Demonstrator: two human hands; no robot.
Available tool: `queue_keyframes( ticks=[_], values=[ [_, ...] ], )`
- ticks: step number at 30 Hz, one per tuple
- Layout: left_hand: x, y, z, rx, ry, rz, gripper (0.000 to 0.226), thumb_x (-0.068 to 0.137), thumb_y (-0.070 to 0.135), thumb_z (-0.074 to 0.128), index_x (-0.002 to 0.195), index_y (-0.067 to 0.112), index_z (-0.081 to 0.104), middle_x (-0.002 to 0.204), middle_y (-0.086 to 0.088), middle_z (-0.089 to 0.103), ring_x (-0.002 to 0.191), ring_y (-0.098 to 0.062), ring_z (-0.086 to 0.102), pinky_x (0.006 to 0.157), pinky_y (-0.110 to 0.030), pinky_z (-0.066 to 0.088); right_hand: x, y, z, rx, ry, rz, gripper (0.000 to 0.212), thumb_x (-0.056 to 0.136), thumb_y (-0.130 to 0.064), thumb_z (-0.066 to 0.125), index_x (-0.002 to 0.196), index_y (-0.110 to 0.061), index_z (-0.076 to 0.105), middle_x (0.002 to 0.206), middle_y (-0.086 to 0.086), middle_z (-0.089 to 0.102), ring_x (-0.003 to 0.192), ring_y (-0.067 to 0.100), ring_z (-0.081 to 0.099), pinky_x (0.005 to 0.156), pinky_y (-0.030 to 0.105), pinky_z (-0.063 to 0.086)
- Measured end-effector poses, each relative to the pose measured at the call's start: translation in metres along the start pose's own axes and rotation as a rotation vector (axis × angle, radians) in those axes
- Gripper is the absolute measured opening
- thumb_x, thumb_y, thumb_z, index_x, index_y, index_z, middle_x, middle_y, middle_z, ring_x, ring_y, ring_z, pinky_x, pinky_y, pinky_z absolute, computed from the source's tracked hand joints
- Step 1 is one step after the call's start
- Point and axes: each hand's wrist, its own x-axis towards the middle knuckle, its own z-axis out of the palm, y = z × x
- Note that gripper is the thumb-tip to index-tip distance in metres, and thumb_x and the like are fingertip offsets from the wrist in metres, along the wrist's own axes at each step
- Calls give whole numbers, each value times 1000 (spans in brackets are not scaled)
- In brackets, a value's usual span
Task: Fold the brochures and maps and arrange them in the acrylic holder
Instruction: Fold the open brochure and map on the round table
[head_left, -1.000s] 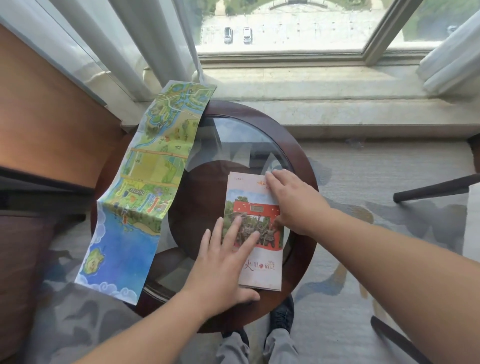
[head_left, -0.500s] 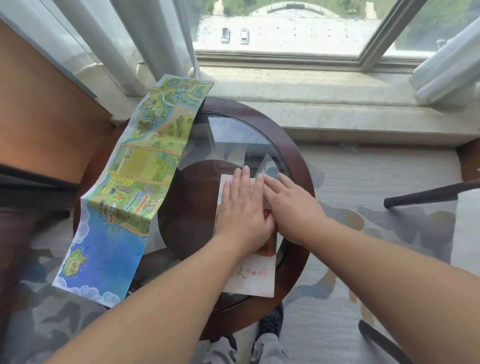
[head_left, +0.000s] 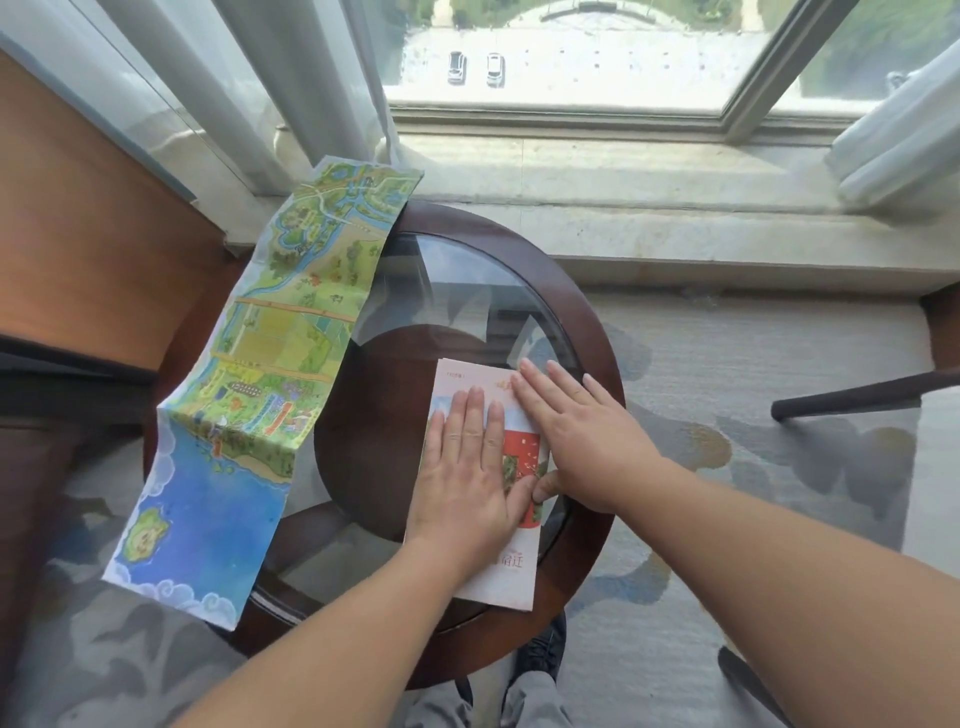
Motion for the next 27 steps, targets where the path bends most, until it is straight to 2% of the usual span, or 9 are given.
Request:
queue_keyframes(
  ticks=[4, 6, 10, 15, 19, 21, 24, 27],
  values=[
    [-42, -14, 8, 15, -32, 79, 93, 88, 70, 31, 151, 2, 22, 160, -23, 7, 149, -36, 7, 116, -55, 13, 0, -4, -4, 9, -28, 32, 128, 73, -63, 71, 154, -23, -19, 161, -8, -25, 149, 16, -18, 121, 41, -5],
    [-56, -18, 11, 40, -38, 85, 95, 85, 71, 36, 149, 2, 28, 159, -24, 13, 148, -37, 13, 114, -55, 17, -1, -12, -5, -23, -35, 59, 127, 75, -59, 73, 154, -20, -19, 162, -4, -24, 150, 18, -19, 122, 44, -6],
    [-53, -16, 3, 63, -64, 70, 96, 84, 72, 35, 149, 2, 30, 158, -24, 15, 147, -38, 14, 113, -54, 17, -7, -15, 0, -33, -14, 86, 126, 77, -57, 72, 153, -17, -19, 162, -1, -24, 150, 17, -18, 121, 42, -6],
    [-47, 10, 3, 44, -74, -1, 106, 78, 80, 34, 151, 4, 18, 158, -27, 9, 147, -41, 7, 115, -56, 11, -6, -9, 4, 18, -11, 76, 128, 75, -58, 73, 153, -19, -20, 161, -4, -26, 149, 14, -19, 121, 40, -3],
    [-48, 17, 3, -16, -68, -8, 105, 79, 80, 34, 152, 6, 21, 158, -25, 10, 147, -39, 9, 114, -55, 12, -6, -9, 6, 24, -19, 78, 128, 75, -58, 73, 153, -19, -21, 160, -5, -27, 149, 13, -19, 121, 40, -2],
    [-32, 4, -2, -52, 1, -49, 102, 83, 80, 23, 154, 7, 12, 161, -20, 0, 149, -33, -2, 118, -53, 4, -4, -9, 6, 15, -7, 76, 128, 76, -58, 73, 152, -19, -22, 160, -5, -28, 149, 14, -20, 121, 40, -2],
    [15, -22, -17, -48, 40, -121, 98, 84, 78, 6, 151, 10, -16, 159, -13, -22, 146, -24, -24, 119, -48, -11, -4, -10, 6, 22, -24, 81, 128, 76, -57, 73, 152, -19, -23, 159, -5, -29, 148, 14, -20, 121, 41, -2],
    [34, -33, -20, 19, -5, -109, 95, 82, 77, -4, 144, 10, -31, 156, -11, -31, 144, -24, -30, 119, -48, -12, -4, -9, 6, 24, -23, 87, 128, 76, -57, 73, 152, -20, -23, 159, -5, -30, 148, 14, -21, 121, 40, -3]
  ],
)
